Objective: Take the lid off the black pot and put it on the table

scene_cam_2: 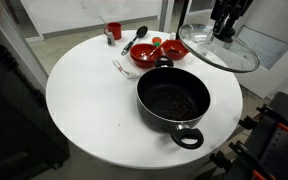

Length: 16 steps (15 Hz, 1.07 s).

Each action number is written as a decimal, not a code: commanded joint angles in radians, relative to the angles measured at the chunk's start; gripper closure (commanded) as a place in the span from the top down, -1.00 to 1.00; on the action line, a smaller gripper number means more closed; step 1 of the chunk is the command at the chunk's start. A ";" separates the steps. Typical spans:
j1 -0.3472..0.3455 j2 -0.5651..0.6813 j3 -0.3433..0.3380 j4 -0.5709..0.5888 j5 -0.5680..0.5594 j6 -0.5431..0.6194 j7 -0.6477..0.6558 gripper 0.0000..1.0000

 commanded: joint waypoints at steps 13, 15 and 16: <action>-0.140 0.375 -0.124 0.275 0.005 0.001 0.026 -0.50; -0.147 0.435 -0.130 0.305 0.004 0.008 0.033 -0.50; -0.149 0.461 -0.132 0.318 0.004 0.008 0.035 -0.50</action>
